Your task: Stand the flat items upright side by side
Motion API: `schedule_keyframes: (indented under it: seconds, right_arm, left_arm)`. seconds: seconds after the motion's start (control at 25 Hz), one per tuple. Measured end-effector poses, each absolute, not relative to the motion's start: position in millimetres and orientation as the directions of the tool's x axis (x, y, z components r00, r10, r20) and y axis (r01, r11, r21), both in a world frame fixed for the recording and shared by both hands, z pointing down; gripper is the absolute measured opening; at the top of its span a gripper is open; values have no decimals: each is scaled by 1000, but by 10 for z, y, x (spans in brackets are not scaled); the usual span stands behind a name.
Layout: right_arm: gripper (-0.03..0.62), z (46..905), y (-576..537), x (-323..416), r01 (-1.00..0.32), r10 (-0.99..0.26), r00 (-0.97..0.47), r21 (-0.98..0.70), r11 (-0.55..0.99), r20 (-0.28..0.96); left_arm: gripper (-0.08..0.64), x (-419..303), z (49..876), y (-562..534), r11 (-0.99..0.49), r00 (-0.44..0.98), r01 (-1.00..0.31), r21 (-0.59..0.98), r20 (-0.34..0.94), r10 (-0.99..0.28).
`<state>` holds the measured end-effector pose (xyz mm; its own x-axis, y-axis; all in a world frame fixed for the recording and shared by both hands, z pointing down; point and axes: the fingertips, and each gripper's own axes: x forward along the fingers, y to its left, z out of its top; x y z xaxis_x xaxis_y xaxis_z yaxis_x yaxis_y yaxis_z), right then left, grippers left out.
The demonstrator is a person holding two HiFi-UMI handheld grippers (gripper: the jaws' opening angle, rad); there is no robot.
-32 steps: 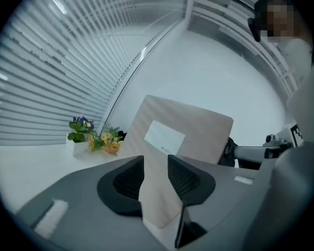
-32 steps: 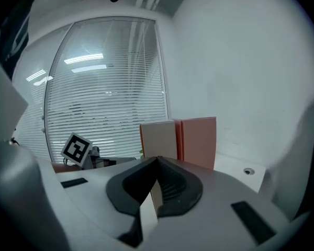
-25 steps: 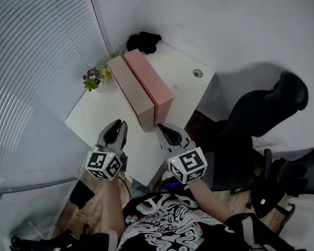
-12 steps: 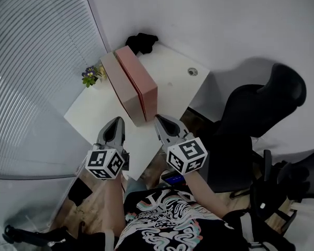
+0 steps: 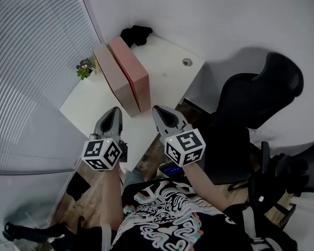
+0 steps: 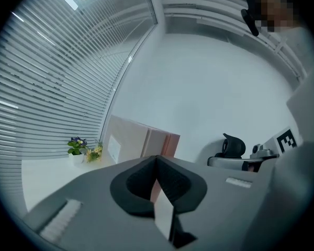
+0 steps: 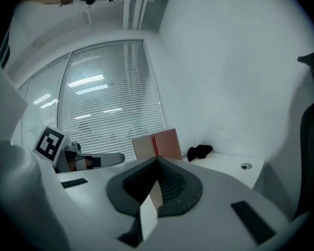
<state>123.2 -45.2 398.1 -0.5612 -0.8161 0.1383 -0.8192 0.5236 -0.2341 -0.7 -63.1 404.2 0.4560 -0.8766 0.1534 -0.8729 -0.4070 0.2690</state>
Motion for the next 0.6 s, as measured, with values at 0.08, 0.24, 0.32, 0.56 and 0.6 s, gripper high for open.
schedule_keyframes:
  seconds: [0.08,0.24,0.32,0.56,0.6]
  right_arm:
    - [0,3990,-439,1277,-825,-821,-553,-233,516,141]
    - [2,3957,-429,1332,-822,-826,-550,-252,510,124]
    - [2,3908,-416,1342,-808,-824,-558,-291,512,98]
    - [0,3888,-364,1347,-803,-825,-559,-309,510,90]
    - [2,3899,-357,1350,-805,-826,-556,-307,507,94]
  left_arm:
    - [2,23,4051,-609,-410,459,-871,270,155,-875]
    - [2,69,4050,-573,-418,467,-868,269,156,-870]
    - [2,71,4044,-555,-419,468,-869,264,157,-870]
    - [2,53,4041,-497,-413,461,-872,263,156,-874]
    - [2,52,4039,-488,-413,461,-872,262,155,-874]
